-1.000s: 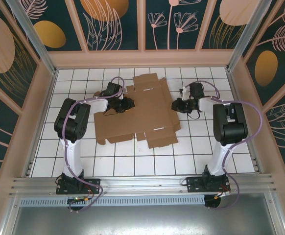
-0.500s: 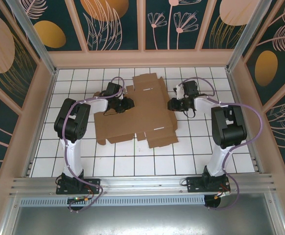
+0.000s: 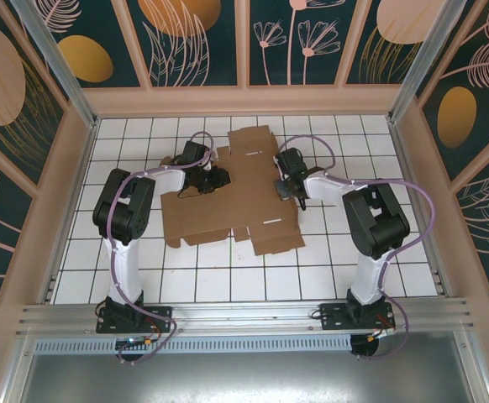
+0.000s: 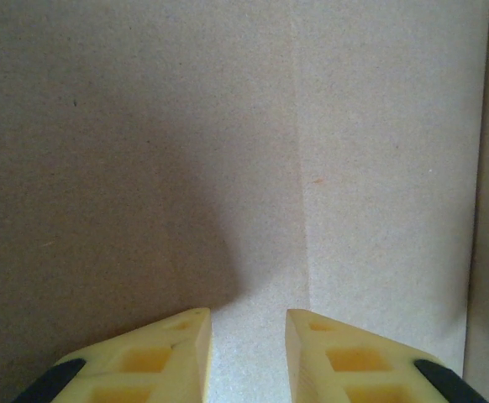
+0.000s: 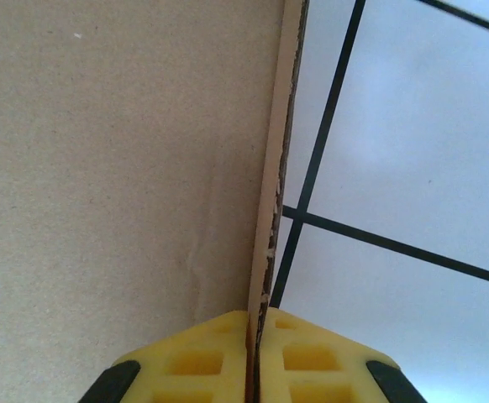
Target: Fold the paper box
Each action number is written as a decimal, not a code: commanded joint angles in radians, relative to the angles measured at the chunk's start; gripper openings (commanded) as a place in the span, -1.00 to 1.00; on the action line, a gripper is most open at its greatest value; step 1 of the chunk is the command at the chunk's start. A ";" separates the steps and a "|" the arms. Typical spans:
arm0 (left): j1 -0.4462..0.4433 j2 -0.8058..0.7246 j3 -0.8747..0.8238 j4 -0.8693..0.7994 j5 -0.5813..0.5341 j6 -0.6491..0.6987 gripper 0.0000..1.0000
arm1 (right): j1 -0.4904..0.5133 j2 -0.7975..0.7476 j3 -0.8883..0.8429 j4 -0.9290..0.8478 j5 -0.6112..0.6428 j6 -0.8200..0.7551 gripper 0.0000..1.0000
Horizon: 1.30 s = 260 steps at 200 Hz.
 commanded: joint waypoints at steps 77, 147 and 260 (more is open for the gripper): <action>0.000 0.044 0.007 -0.046 -0.006 -0.004 -0.42 | -0.263 -0.010 0.024 0.011 -0.638 0.116 -0.37; -0.001 0.068 0.012 -0.047 0.013 0.010 -0.44 | -0.394 0.159 0.061 0.049 -1.010 0.163 -0.12; 0.009 0.079 -0.002 -0.001 0.072 -0.006 -0.53 | -0.385 0.241 0.125 0.019 -1.242 0.219 -0.40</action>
